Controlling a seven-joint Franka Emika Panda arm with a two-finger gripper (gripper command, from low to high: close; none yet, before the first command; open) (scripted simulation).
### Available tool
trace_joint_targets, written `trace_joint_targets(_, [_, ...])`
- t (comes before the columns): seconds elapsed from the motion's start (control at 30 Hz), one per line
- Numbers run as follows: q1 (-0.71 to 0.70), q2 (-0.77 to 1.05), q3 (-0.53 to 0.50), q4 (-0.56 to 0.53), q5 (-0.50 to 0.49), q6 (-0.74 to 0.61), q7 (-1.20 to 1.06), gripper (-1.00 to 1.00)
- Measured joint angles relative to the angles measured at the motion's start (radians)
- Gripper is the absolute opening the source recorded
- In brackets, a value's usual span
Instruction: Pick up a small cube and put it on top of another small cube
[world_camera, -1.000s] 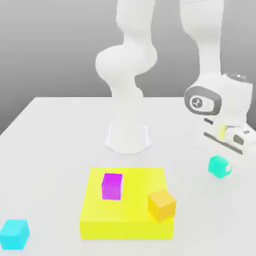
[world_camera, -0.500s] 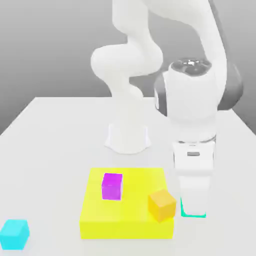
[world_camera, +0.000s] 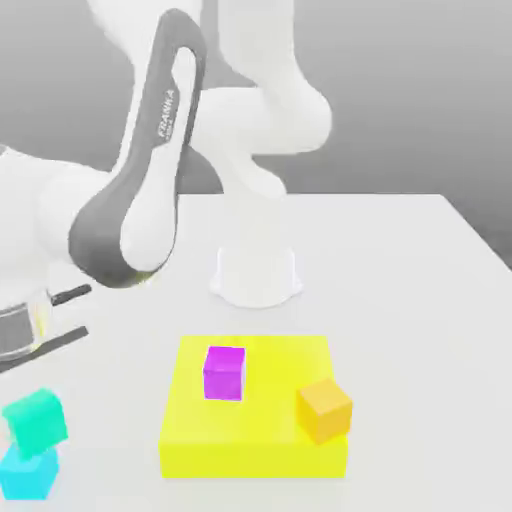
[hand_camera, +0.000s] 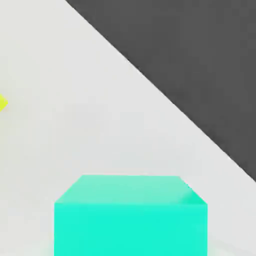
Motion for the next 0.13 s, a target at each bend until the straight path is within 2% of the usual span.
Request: trace_joint_targets(0.13, [0.0,0.0,0.0,0.0,0.0,0.0,0.0,1.0])
